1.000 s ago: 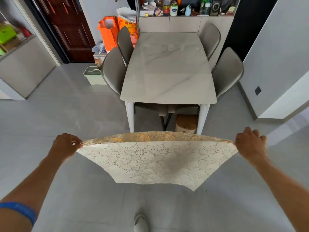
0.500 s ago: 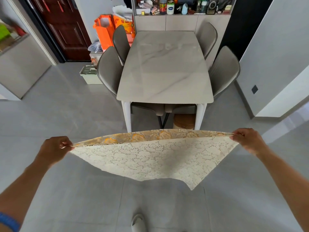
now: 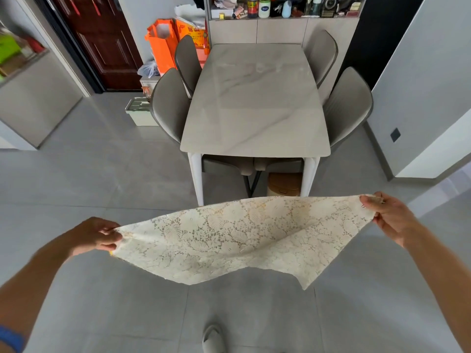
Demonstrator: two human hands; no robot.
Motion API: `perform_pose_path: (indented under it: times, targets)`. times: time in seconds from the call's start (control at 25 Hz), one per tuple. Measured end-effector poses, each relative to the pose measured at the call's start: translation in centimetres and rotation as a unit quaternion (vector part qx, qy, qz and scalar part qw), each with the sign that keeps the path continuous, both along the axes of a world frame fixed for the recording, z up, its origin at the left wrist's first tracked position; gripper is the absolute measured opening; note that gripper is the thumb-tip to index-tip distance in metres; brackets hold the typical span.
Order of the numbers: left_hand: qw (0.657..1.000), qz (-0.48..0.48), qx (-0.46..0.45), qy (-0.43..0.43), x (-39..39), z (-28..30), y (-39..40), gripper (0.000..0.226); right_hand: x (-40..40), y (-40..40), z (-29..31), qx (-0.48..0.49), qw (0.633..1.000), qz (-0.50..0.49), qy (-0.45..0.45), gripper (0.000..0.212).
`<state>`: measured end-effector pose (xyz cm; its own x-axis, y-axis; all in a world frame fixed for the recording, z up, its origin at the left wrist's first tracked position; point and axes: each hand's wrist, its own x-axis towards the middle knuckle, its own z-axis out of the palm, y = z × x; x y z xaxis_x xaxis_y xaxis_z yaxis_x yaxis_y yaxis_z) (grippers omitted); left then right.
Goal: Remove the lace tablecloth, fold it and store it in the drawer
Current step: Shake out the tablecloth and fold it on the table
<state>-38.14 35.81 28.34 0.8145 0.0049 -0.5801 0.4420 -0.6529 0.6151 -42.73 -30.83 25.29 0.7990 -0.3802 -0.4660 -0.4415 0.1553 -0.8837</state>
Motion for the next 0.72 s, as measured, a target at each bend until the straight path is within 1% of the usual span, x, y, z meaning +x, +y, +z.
perform_pose_path:
  times: [0.04, 0.08, 0.16, 0.2, 0.24, 0.32, 0.36, 0.4, 0.48, 0.56, 0.6, 0.64, 0.68, 0.72]
  targets:
    - [1.000, 0.014, -0.003, -0.021, 0.2, -0.2, -0.3, 0.011, 0.3, 0.0, -0.2, -0.023, 0.999, -0.048, -0.005, 0.030]
    - [0.997, 0.025, 0.010, -0.066, 0.5, -0.6, -0.9, 0.012, 0.7, 0.2, -0.3, -0.059, 0.993, -0.104, -0.005, 0.030]
    - [0.979, 0.053, 0.055, -0.187, 0.9, -1.1, -3.6, 0.014, 1.5, 1.6, -0.3, -0.135, 0.968, -0.213, 0.010, 0.022]
    - [0.968, 0.065, 0.049, -0.238, 0.7, -1.2, -5.6, 0.011, 1.7, 2.8, -0.3, -0.166, 0.954, -0.250, 0.015, 0.015]
    - [0.961, 0.054, 0.014, -0.272, 0.3, -1.3, -7.8, 0.010, 1.7, 4.2, -0.6, -0.190, 0.944, -0.269, 0.014, 0.012]
    - [0.949, -0.042, -0.047, -0.308, -1.2, -1.9, -12.0, 0.019, 0.7, 7.3, -1.0, -0.210, 0.943, -0.258, -0.014, 0.011]
    - [0.942, -0.108, -0.050, -0.314, -2.0, -2.0, -13.8, 0.019, 0.0, 9.0, -1.2, -0.212, 0.946, -0.242, -0.030, 0.011]
    - [0.932, -0.171, -0.043, -0.318, -2.9, -2.3, -15.6, 0.017, -0.8, 10.7, -1.5, -0.210, 0.951, -0.225, -0.036, 0.014]
    - [0.905, -0.279, -0.019, -0.320, -4.4, -2.8, -18.8, 0.024, -2.4, 14.1, -1.9, -0.192, 0.965, -0.175, -0.041, 0.023]
    - [0.886, -0.352, -0.011, -0.301, -4.8, -3.0, -21.3, 0.034, -3.1, 16.1, -1.8, -0.174, 0.979, -0.095, -0.054, 0.025]
    - [0.884, -0.363, -0.006, -0.295, -4.4, -2.9, -21.7, 0.038, -2.9, 16.0, -1.4, -0.178, 0.980, -0.060, -0.066, 0.025]
    - [0.890, -0.339, 0.008, -0.305, -3.6, -2.7, -21.6, 0.040, -2.3, 15.0, -0.8, -0.189, 0.977, -0.053, -0.080, 0.025]
    - [0.908, -0.268, 0.028, -0.322, -2.4, -2.4, -20.9, 0.037, -1.4, 13.2, -0.3, -0.200, 0.972, -0.086, -0.087, 0.022]
    - [0.927, -0.151, 0.063, -0.337, -0.9, -2.3, -19.4, 0.033, -0.7, 10.7, 0.1, -0.210, 0.963, -0.151, -0.075, 0.017]
